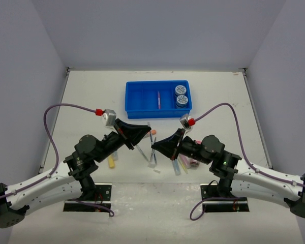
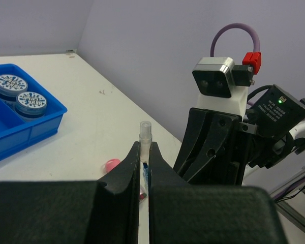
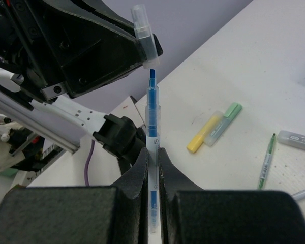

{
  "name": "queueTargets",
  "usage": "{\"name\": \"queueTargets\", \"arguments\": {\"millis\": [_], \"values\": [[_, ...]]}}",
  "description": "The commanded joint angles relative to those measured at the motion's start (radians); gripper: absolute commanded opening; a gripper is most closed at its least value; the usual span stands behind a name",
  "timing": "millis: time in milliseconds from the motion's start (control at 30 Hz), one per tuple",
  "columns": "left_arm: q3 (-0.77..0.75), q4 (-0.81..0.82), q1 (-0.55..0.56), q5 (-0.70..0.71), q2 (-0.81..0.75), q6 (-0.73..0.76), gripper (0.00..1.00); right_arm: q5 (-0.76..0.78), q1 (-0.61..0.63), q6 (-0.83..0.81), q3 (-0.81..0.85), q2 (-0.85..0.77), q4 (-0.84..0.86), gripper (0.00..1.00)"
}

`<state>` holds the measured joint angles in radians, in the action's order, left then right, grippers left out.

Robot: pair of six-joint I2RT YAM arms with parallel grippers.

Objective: Sort the stationery into containers
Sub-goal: Close the pen cap on the pen.

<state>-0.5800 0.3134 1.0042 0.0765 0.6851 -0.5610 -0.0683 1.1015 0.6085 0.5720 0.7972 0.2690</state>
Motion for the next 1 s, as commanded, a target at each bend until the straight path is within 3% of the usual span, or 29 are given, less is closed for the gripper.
{"name": "queueTargets", "arguments": {"millis": [0,633,967], "values": [[-0.036,0.023,0.002,0.005,-0.01,0.021,0.0,0.049,0.008,-0.022,0.04,-0.011,-0.007,0.0],[-0.025,0.037,0.002,-0.023,0.021,-0.008,0.0,0.065,0.008,-0.047,0.078,-0.023,-0.033,0.0],[-0.009,0.032,0.002,-0.071,0.039,-0.151,0.0,0.13,0.008,-0.114,0.123,-0.009,-0.002,0.0]]}}
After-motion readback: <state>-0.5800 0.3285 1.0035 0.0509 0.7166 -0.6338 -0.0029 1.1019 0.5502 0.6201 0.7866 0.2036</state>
